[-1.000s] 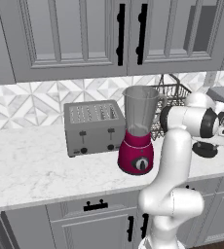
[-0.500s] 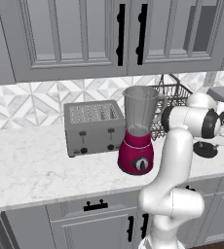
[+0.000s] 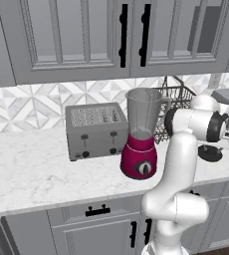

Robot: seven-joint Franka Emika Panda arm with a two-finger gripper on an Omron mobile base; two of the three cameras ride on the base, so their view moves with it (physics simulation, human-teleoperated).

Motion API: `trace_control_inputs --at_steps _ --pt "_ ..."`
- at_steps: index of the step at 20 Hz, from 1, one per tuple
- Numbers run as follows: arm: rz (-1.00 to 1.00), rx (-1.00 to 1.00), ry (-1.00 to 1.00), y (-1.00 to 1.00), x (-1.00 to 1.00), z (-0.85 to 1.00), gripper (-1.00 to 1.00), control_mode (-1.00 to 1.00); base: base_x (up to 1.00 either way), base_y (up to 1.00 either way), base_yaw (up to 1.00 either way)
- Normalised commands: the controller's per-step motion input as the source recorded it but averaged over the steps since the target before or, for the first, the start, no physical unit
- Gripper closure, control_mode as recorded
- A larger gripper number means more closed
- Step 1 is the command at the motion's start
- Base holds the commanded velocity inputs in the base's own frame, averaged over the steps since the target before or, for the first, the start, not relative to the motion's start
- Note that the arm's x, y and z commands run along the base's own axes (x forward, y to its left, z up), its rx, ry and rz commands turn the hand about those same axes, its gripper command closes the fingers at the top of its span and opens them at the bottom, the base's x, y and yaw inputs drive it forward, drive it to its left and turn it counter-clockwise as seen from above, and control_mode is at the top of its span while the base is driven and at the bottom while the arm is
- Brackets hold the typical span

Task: Close the lid blender by securely placing the lid on top.

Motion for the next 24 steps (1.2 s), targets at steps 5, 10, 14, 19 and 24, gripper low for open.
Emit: trace_control_inputs --at_steps 5,10,14,19,24 --pt "0.0 0.02 0.0 0.28 -0.24 -0.05 1.0 -1.0 0.0 0.0 0.0" --pt "0.0 0.02 -0.06 0.21 -0.53 0.25 1.0 -1.0 0.0 0.0 0.0" --pt "0.02 0.0 -0.28 0.28 -0.92 1.0 1.0 -1.0 0.0 0.0 0.0" --pt "0.01 0.0 -0.18 0.55 -0.58 1.0 1.0 -1.0 0.0 0.0 0.0" --pt "0.01 0.01 -0.08 0.43 -0.4 1.0 1.0 -1.0 0.0 0.0 0.0"
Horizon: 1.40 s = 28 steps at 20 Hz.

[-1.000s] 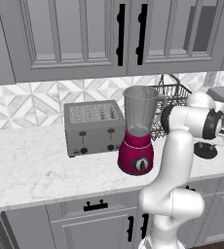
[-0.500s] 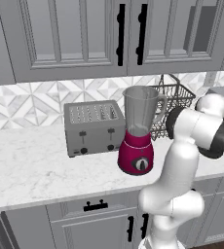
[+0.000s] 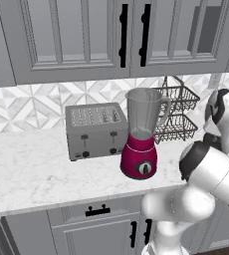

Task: Close the lid blender by securely placing the lid on top.

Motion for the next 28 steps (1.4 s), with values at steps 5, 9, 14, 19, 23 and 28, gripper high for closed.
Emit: trace_control_inputs --at_steps 5,9,14,19,23,28 --pt "0.0 0.0 0.0 0.57 -0.15 1.0 1.0 -1.0 0.0 0.0 0.0" --pt "-0.01 0.0 0.0 0.58 -0.25 1.0 1.0 -1.0 0.0 0.0 0.0" --pt "-0.07 0.02 0.0 0.38 -0.34 1.0 1.0 -1.0 0.0 0.0 0.0" --pt "-0.06 0.01 0.0 0.62 -0.2 0.96 1.0 -1.0 0.0 0.0 0.0" --pt "0.0 0.0 0.0 0.89 0.01 0.75 1.0 -1.0 0.0 0.0 0.0" --pt "0.0 0.0 0.0 0.76 0.0 0.72 1.0 -1.0 0.0 0.0 0.0"
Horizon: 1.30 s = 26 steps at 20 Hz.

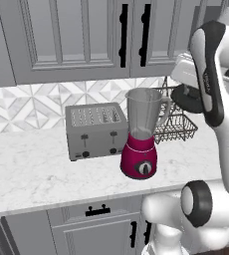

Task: Close the lid blender by securely placing the lid on top.

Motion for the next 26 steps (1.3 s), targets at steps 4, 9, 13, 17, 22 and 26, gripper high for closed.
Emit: trace_control_inputs --at_steps 4,9,13,17,22,26 --pt "0.0 0.0 0.03 0.66 0.15 0.28 1.0 -1.0 0.0 0.0 0.0" --pt "-0.01 0.0 0.06 0.57 0.52 -0.24 1.0 -1.0 0.0 0.0 0.0" --pt "-0.01 0.0 0.06 0.42 0.59 -0.36 1.0 -1.0 0.0 0.0 0.0" --pt "0.0 0.0 0.1 0.03 0.34 -0.19 1.0 -1.0 0.0 0.0 0.0" --pt "0.0 -0.01 0.05 0.0 0.44 0.0 1.0 -1.0 0.0 0.0 0.0" --pt "0.0 -0.11 0.0 0.03 0.38 0.0 1.0 -1.0 0.0 0.0 0.0"
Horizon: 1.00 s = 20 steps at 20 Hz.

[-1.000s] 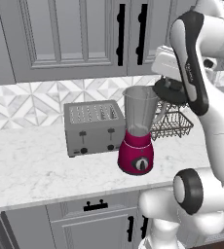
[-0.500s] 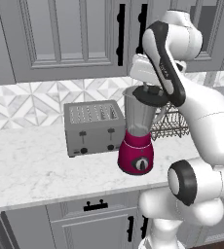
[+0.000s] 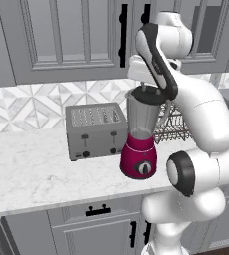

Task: Close the lid blender by securely placing the lid on top.

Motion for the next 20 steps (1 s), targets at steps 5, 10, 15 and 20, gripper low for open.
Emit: trace_control_inputs --at_steps 5,10,15,20 --pt "-0.01 -0.17 -0.03 0.02 0.19 0.0 1.0 -1.0 0.0 0.0 0.0" --pt "0.0 -0.07 0.0 0.02 0.34 -0.09 1.0 -1.0 0.0 0.0 0.0" --pt "0.0 0.0 0.0 0.0 0.27 -0.14 1.0 -1.0 0.0 0.0 0.0" --pt "-0.01 0.0 -0.11 0.1 0.19 -0.09 1.0 -1.0 0.0 0.0 0.0"
